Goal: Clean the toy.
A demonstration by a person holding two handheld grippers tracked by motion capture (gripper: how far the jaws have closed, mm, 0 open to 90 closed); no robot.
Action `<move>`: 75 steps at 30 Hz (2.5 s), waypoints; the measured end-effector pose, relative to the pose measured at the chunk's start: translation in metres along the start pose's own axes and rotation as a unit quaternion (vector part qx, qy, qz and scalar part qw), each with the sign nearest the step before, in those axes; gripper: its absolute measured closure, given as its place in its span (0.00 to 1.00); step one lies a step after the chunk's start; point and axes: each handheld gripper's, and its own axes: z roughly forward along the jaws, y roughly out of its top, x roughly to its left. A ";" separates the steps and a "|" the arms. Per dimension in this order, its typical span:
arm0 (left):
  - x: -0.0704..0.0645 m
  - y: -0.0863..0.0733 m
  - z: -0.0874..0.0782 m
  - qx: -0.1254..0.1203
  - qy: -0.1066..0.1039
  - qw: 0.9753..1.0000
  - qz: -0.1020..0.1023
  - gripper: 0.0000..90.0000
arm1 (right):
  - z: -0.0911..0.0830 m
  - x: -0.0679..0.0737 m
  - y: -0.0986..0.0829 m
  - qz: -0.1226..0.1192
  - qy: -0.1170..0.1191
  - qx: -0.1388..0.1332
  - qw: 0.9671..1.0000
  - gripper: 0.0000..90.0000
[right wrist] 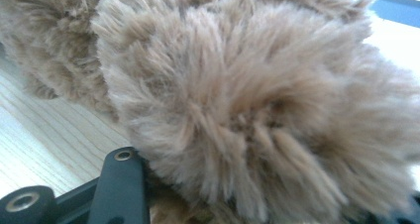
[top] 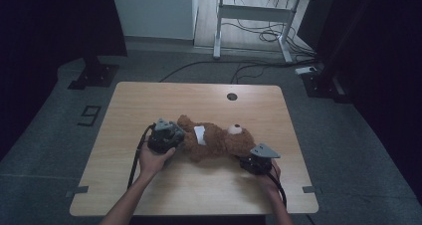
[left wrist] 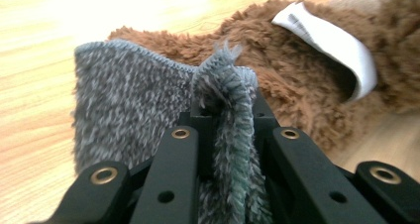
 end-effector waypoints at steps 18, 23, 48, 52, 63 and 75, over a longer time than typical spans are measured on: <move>-0.116 0.061 0.070 0.025 -0.097 0.992 0.081 0.87 | -0.001 -0.002 -0.001 0.004 0.006 -0.004 1.000 0.51; -0.104 0.048 0.073 0.023 -0.069 0.994 0.084 0.88 | -0.002 -0.002 -0.002 0.003 0.009 -0.002 1.000 0.50; 0.005 -0.018 0.016 -0.005 -0.007 1.000 -0.016 0.88 | 0.001 -0.004 -0.004 0.014 0.017 -0.002 1.000 0.49; 0.002 -0.021 0.016 -0.002 -0.005 1.000 -0.010 0.88 | -0.001 -0.003 -0.003 0.015 0.022 0.002 1.000 0.44; -0.015 0.045 0.003 -0.036 -0.029 0.999 0.017 0.87 | -0.004 -0.001 -0.005 -0.022 0.023 0.003 0.999 0.45; -0.037 0.051 0.058 0.051 -0.050 0.997 0.025 0.88 | -0.004 -0.007 -0.003 0.036 0.040 0.028 0.998 0.22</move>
